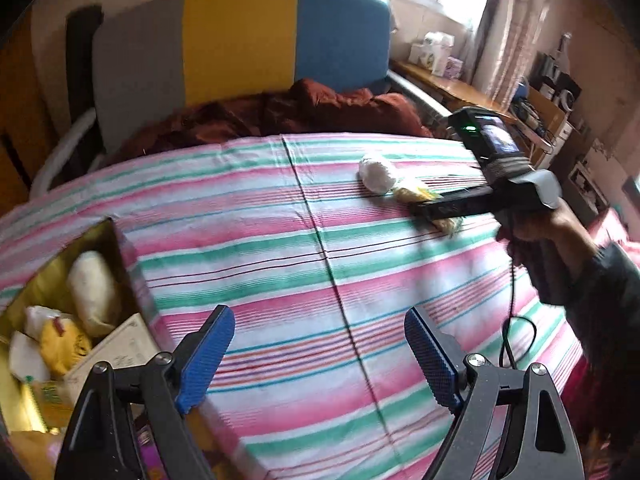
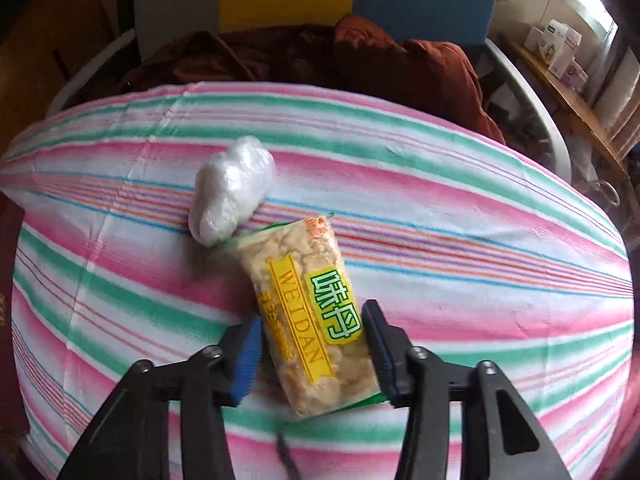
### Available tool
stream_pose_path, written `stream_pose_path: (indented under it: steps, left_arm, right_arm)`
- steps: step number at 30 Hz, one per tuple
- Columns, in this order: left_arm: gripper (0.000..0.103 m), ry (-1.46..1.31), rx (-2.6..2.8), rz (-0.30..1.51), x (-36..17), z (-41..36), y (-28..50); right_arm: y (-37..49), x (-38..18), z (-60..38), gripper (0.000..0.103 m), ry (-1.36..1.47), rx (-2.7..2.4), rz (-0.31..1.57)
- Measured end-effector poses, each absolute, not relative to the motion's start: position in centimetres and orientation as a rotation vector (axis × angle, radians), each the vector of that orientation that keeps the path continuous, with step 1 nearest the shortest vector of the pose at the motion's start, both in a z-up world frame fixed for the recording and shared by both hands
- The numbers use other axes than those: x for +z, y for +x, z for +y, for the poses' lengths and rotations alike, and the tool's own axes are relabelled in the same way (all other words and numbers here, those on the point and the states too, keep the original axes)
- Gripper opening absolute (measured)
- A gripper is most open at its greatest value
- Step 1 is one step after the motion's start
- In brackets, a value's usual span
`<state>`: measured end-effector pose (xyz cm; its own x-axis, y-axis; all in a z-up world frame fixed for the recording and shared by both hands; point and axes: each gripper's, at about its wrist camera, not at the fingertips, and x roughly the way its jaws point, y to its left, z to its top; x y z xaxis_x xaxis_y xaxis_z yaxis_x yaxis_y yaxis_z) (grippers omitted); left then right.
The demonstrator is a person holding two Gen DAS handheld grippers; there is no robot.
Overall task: Organize objects
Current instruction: 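Grasp the WEIDAN cracker pack with the right tool while the left grasps the white ball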
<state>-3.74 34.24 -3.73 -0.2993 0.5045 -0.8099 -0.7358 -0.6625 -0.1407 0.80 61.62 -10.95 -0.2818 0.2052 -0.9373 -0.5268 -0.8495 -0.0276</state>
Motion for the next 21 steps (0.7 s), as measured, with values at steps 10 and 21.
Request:
stream_pose_path:
  steps: [10, 21]
  left_arm:
    - [0.090, -1.130, 2.039, 0.306, -3.7, 42.0, -7.4]
    - [0.083, -1.045, 1.985, 0.471, -6.2, 53.8, -10.5]
  right_arm:
    - [4.4, -11.3, 64.6, 0.046, -1.485, 1.884, 0.491]
    - [4.7, -11.2, 65.7, 0.047, -1.446, 1.872, 0.605]
